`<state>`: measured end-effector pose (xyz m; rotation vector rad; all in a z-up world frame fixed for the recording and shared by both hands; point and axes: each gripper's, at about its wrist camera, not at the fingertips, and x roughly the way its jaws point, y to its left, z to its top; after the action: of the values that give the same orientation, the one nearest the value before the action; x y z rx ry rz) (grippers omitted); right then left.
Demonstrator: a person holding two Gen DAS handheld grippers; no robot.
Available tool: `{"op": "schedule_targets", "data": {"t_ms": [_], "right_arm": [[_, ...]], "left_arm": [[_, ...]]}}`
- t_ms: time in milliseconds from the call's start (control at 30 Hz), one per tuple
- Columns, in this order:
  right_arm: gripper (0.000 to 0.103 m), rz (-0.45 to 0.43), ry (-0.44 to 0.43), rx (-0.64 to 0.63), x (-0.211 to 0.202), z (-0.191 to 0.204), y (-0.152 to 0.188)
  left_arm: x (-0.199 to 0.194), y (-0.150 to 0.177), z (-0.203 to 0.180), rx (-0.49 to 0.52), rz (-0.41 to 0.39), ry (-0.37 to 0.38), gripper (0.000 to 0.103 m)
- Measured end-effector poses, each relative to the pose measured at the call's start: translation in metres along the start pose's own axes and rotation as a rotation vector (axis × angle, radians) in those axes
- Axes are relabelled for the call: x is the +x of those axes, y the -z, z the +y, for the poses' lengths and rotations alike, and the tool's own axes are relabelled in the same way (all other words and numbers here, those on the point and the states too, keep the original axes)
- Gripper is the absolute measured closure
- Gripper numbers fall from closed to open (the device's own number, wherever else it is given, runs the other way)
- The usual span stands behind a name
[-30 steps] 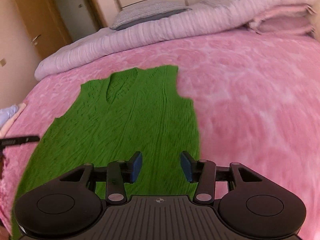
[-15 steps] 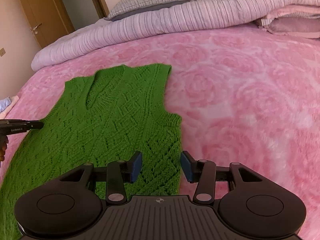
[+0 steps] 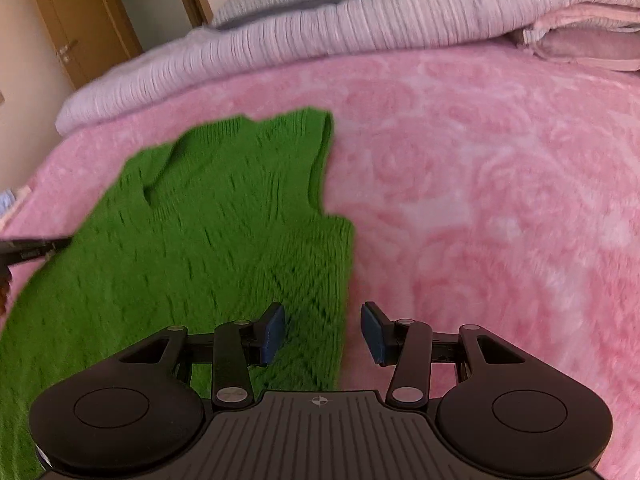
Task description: Fold clothes
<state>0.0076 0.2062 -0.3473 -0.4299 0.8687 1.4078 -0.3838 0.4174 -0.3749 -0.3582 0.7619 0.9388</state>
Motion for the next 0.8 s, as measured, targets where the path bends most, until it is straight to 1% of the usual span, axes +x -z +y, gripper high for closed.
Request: {"op": "schedule_targets", "data": {"t_ms": [33,67,200,367,433,467,533,567,633,700,800], "right_arm": [[0.057,0.0,0.004,-0.001,0.0,0.001,0.001],[0.057,-0.009,0.008,0.004,-0.003,0.001,0.002],[0.057,-0.062,0.0,0.021,-0.026,0.006,0.009],[0.057,-0.01,0.018,-0.106,-0.034,0.032,0.043],[0.059,0.013,0.026,-0.159,-0.037,0.043,0.057],[0.059,0.021,0.081,-0.158,-0.04,0.043,0.06],[0.059,0.038,0.214,-0.144,-0.048,0.042,0.064],[0.059,0.043,0.265,-0.133,-0.053,0.038,0.066],[0.059,0.037,0.243,-0.086,-0.066,0.031,0.072],[0.059,0.003,0.213,-0.095,-0.085,0.04,0.079],[0.059,-0.051,0.086,-0.152,-0.108,0.071,0.094]], "left_arm": [[-0.002,-0.002,0.003,-0.018,0.002,0.03,0.094],[-0.009,0.001,0.004,-0.035,0.001,0.049,0.089],[-0.039,0.015,0.009,-0.106,-0.002,0.117,0.087],[-0.077,0.033,0.014,-0.195,-0.006,0.202,0.087],[-0.086,0.047,0.004,-0.16,0.01,0.19,0.087],[-0.093,0.053,-0.001,-0.151,0.01,0.183,0.087],[-0.106,0.061,-0.005,-0.164,-0.001,0.199,0.087],[-0.114,0.065,-0.007,-0.173,-0.008,0.206,0.087],[-0.13,0.071,-0.013,-0.173,-0.019,0.206,0.087],[-0.145,0.078,-0.021,-0.172,-0.024,0.209,0.087],[-0.165,0.093,-0.037,-0.187,-0.017,0.229,0.087]]}}
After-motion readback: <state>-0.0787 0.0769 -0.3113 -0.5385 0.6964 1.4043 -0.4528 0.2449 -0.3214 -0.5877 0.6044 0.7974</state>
